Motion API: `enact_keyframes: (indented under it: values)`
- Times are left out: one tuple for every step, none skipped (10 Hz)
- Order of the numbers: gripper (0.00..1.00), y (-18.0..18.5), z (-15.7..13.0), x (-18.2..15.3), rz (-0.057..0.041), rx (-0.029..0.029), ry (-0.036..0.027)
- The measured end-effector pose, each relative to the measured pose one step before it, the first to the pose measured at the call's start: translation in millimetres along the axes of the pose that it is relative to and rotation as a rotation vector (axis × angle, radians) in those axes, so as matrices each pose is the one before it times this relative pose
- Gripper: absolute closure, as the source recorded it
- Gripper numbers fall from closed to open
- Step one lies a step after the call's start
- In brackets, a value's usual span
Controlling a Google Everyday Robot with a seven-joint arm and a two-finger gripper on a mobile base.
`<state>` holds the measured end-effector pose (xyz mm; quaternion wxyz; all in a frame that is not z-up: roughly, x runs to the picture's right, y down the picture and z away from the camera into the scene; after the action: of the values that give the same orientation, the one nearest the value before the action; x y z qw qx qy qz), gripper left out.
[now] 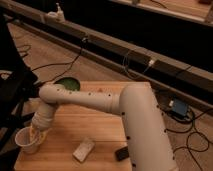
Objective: Place the ceramic cup in the ceramic bowl
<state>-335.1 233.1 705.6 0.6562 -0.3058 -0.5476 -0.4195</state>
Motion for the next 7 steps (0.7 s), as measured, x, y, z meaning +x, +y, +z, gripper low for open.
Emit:
enact_keyframes:
  values:
    - [1.00,-3.20,-10.15,3.21,0.01679,0.02123,0.02658]
    - [1.00,-2.23,-11.14,3.58,0.01456,0.01659,0.02671]
    - [1.00,-1.78,-13.41,4.40,0.01515,0.01453,0.03041]
    - [1.00,-1.59,-14.33,4.04,0.01177,0.01209,0.02967]
    - [1.00,-1.91,-18.65,5.31,0.01129,0.01858,0.03282]
    - [1.00,-2.74,-13.44,3.99,0.00561,0.01746,0.01750]
    - [1.00,-5.20,-24.14,8.10,0.00776,0.03018,0.02864]
